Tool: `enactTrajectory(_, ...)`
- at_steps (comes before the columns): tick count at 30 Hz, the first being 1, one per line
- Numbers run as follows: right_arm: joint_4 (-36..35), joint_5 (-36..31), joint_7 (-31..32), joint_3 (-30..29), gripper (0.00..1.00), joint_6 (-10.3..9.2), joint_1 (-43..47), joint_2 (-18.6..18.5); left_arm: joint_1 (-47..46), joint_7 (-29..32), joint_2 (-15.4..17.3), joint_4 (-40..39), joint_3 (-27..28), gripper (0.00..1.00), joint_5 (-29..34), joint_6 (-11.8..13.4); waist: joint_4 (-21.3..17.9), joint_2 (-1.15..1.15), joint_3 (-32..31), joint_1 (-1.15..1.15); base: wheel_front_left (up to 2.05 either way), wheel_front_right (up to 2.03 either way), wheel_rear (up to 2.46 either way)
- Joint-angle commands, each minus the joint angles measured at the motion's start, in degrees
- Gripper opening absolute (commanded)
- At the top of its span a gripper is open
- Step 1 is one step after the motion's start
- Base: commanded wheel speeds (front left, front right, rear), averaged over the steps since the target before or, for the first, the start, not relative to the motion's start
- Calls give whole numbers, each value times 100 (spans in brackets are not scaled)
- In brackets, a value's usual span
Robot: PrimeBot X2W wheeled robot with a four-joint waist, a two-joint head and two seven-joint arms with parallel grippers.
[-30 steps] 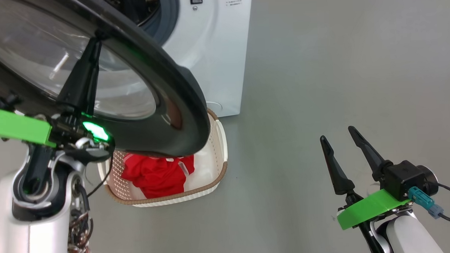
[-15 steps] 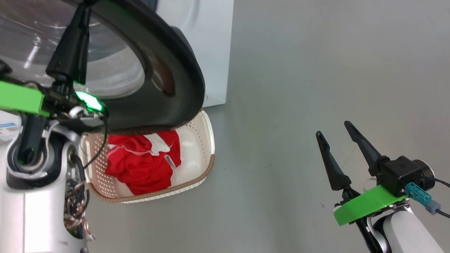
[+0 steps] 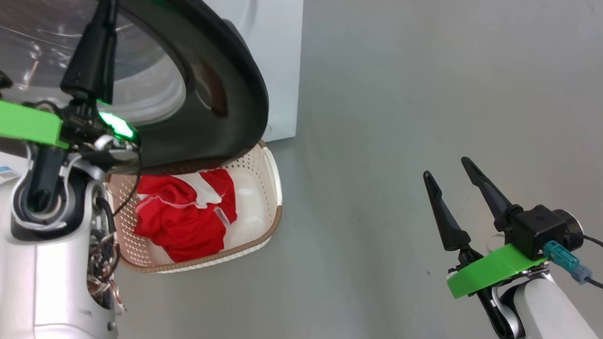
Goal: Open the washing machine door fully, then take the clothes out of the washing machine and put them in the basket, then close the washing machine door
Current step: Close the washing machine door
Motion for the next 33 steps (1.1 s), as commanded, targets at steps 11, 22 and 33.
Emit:
enactTrajectory(11,-76,93,-36,37,100,36,-9,7,915,-152,488,-522,-194,100,919,-353,467,0,-492,0,0,0,0)
enactTrajectory(22,-27,75,-36,0,100,36,108,7,2017,-1765,1237,-1358,-1044,100,2738,-383,789,0,-963,0,0,0,0)
enactTrajectory(33,-29,64,-36,-122,100,36,350,5,2974,-3182,1906,-809,-1416,100,4451,-384,1028,0,-1450,0,0,0,0)
